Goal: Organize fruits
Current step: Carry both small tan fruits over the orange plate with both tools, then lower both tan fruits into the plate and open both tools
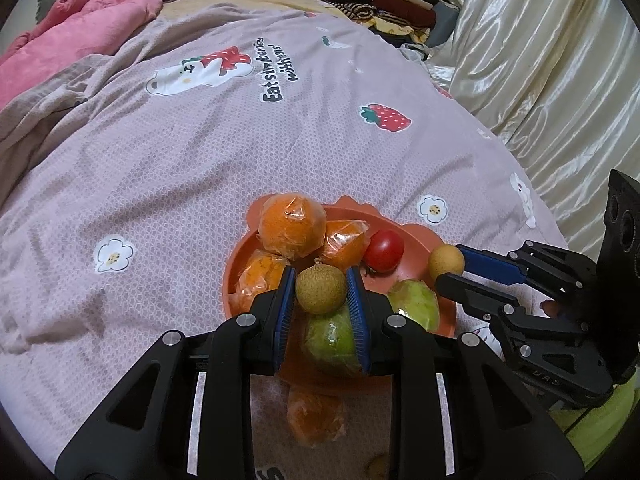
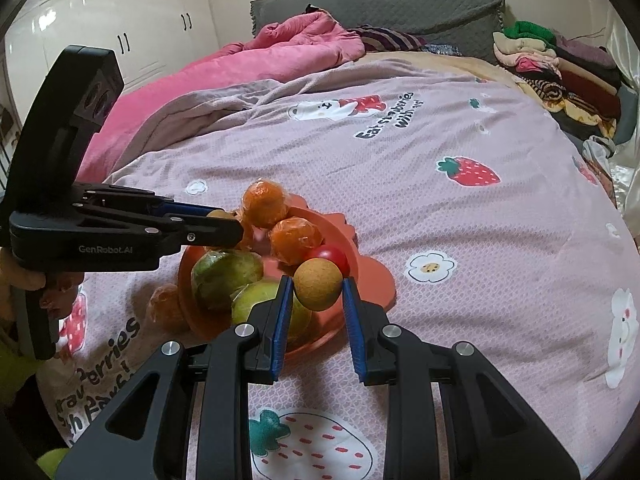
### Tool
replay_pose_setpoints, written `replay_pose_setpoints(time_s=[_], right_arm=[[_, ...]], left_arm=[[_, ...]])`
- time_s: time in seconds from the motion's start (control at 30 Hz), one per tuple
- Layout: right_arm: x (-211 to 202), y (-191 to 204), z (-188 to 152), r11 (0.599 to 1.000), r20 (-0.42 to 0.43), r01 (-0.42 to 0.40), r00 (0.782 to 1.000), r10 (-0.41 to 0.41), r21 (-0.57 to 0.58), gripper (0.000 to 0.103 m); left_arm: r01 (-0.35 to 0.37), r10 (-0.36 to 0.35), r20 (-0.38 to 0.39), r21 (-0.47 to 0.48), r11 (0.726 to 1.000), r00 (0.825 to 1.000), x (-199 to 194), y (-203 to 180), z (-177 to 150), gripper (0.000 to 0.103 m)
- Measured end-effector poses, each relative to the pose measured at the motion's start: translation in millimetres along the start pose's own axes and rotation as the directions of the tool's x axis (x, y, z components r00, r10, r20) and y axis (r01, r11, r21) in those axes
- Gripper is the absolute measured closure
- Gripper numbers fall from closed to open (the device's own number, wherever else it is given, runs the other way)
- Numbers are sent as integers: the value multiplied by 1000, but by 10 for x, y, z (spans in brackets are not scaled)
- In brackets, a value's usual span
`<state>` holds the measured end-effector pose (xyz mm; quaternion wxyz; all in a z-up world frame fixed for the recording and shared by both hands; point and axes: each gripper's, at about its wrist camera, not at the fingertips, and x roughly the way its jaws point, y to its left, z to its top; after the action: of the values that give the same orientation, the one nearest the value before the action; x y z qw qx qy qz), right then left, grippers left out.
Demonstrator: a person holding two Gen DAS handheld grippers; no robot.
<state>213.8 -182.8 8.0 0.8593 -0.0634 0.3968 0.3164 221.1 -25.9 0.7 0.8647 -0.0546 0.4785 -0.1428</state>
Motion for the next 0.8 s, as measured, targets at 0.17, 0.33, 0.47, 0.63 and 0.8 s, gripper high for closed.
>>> replay_pose_setpoints(time_s=[0.17, 0.33, 0.47, 0.63, 0.8], right_arm=[[4, 11, 7, 1000, 4, 0, 1000, 0, -3, 77], [-16, 23, 0, 1000, 4, -6, 1000, 6, -7, 77], [-46, 41, -14, 1000, 6, -9, 1000, 10, -11, 75], [-84, 47, -28, 1000, 11, -8, 1000, 8, -7, 72], [-131, 45, -50, 1000, 16, -17, 1000, 17, 7, 62]], left_arm=[[3, -3, 0, -1, 1000, 1000, 1, 8, -3, 84], [3, -3, -2, -1, 1000, 1000, 9, 9, 0, 84], [1, -1, -2, -1, 1000, 1000, 11, 7, -2, 84], [2, -2, 2, -4, 1000, 1000, -8, 19, 8, 82], [1, -1, 11, -10, 1000, 1000, -32, 33, 23, 79]])
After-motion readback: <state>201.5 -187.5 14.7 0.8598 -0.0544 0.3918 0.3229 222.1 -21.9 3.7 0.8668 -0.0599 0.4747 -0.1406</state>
